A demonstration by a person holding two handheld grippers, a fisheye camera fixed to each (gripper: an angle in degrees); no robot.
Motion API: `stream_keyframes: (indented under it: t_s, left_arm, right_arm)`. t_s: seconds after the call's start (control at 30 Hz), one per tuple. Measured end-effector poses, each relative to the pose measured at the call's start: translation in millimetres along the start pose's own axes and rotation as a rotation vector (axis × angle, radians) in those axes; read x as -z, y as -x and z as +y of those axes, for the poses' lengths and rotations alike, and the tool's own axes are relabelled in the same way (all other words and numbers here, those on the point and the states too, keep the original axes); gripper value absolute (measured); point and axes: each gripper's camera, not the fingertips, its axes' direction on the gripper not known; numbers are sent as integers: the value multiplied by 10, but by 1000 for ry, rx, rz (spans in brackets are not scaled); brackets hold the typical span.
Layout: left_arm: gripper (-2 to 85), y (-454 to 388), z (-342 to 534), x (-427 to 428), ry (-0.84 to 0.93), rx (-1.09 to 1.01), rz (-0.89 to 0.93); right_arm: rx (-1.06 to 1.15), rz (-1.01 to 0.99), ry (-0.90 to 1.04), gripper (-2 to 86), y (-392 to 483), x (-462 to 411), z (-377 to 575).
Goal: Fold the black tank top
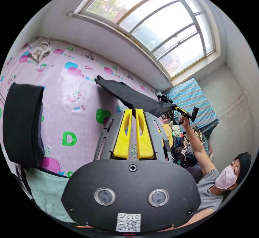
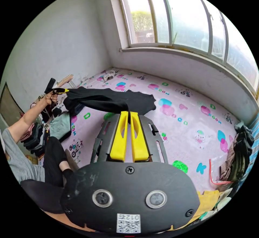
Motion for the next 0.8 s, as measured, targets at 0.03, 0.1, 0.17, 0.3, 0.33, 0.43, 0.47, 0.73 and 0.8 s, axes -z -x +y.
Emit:
stream_keyframes:
  t_s: [0.03, 0.1, 0.17, 0.3, 0.33, 0.43, 0.47, 0.73, 0.8]
  left_arm:
    - [4, 109, 70, -138, 23, 24, 4]
    - [4, 540, 378, -674, 100, 139, 30]
    - [4, 813, 618, -1025, 146, 216, 33]
    - [3, 1166, 1056, -1639, 256, 330, 24]
    - [3, 1176, 1096, -1701, 267, 334, 19]
    - [3, 1113, 1229, -1952, 341, 307, -27]
    - [3, 1049, 1264, -2027, 361, 280, -46]
    - [5, 505, 1540, -2411, 460, 105, -148]
    - [6, 372, 1652, -2532, 503, 43, -149]
  right_arm:
    - [-29, -33, 47, -9, -265, -198, 249]
    - [-86, -65, 117, -8, -687, -452, 644]
    - [-173, -113, 170, -8, -1252, -586, 1135]
    - [-249, -164, 241, -8, -1942, -483, 1605]
    - [-246, -167, 279, -8, -2104, -401, 1685]
    - [-217, -163, 358, -8, -2478, -41, 1758]
    - [-211, -165, 374, -8, -2637, 152, 1749]
    - [-172, -168, 416, -6, -3548, 1406, 1441]
    - [-148, -162, 441, -5, -3711, 1661, 1398]
